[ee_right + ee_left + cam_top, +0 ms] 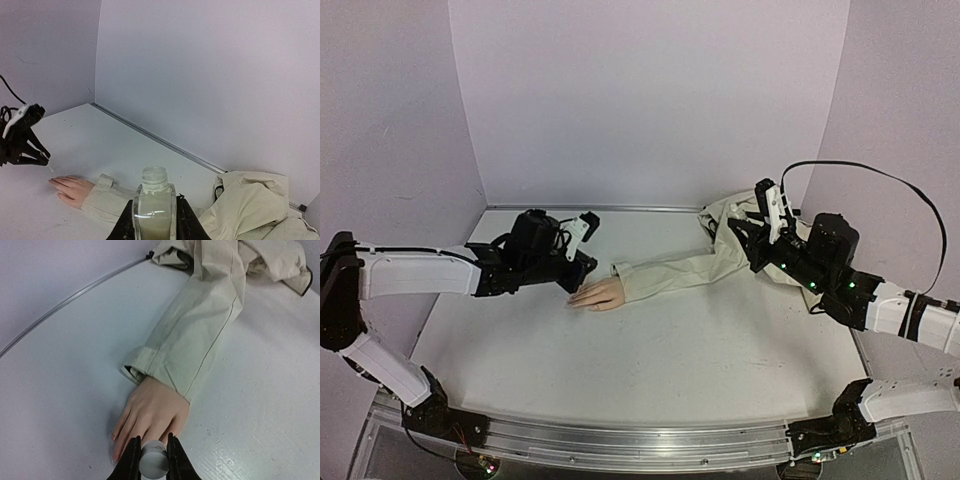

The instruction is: Paint the nails

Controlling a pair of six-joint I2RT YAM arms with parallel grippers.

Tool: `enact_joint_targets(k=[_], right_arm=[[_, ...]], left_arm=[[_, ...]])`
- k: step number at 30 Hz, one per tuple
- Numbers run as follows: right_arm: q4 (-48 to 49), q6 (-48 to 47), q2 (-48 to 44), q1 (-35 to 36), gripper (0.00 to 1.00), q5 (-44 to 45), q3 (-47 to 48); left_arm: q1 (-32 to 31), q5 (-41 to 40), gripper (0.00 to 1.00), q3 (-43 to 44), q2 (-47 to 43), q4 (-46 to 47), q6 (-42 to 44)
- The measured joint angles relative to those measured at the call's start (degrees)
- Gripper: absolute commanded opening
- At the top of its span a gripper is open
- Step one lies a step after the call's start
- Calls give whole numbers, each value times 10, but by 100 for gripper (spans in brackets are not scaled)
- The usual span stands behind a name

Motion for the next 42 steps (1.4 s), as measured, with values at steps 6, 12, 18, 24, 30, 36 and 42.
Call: enact_joint_targets(k=[6,12,18,24,30,36,42], right_arm=[[-2,4,3,0,0,-25,1],[-23,36,48,0,0,-80,35],[-12,105,114,10,0,-149,54],[46,153,174,85,0,-177,59],[99,165,245,149,0,-189,92],[146,173,286,169,0,-191,107],[186,177,320,183,0,-193,118]], left_arm=[[37,66,0,42,-90,-35,-95],[106,181,0,39,-159,-57,-193],[117,279,0,33,-182,-70,-265],[118,352,0,43,-179,-88,-314],[118,410,0,89,-164,-94,-341],[118,423,0,103,-166,-103,-343],[118,422,0,122,-167,-143,-332]])
